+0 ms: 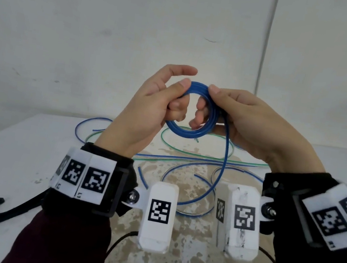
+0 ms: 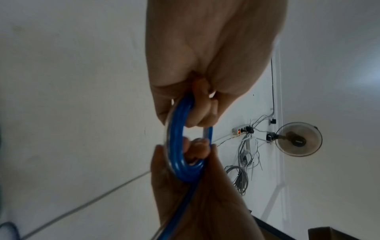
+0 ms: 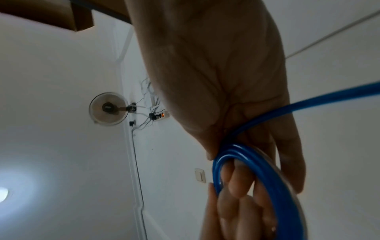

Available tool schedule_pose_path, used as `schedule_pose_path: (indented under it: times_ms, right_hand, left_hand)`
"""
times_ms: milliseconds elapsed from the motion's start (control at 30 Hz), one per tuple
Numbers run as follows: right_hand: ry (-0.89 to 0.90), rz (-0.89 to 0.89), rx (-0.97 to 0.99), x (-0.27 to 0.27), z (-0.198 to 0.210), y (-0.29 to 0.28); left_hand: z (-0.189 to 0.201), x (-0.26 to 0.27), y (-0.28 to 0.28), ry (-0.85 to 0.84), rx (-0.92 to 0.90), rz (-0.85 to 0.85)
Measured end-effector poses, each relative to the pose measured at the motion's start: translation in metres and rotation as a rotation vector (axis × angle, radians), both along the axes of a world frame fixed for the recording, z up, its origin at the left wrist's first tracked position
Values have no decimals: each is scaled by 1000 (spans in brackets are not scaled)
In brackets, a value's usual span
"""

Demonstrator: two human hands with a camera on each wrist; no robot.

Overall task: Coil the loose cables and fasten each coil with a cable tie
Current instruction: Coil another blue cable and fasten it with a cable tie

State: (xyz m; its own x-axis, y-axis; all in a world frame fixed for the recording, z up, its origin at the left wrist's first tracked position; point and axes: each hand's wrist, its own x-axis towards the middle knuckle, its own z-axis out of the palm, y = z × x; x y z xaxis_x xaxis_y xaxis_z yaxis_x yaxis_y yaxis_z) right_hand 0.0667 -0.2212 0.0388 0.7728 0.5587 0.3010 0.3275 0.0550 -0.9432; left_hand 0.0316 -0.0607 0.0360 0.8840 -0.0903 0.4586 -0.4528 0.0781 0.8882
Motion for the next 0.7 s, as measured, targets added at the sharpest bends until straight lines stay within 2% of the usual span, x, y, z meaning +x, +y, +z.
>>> schedule_pose_path:
  times_ms: [100, 233, 333, 467, 600, 700]
  right_hand:
    - [34, 41, 34, -1, 1, -2]
    - [-79, -27, -135, -3, 3, -4]
    - [-79, -27, -191, -4, 3, -5]
    - [11, -40, -57, -1, 2, 0]
    - [40, -75, 61, 2, 3, -2]
    - [44, -44, 109, 3, 3, -5]
  left_hand:
    - [0, 2, 2, 67, -24, -103]
    - [-3, 1, 2, 138, 162, -195]
    - [-4, -1, -2, 175, 96, -231]
    - [-1, -1, -4, 88, 52, -124]
    - [0, 2, -5, -15, -126, 3]
    - [-1, 2, -9, -34, -184, -17]
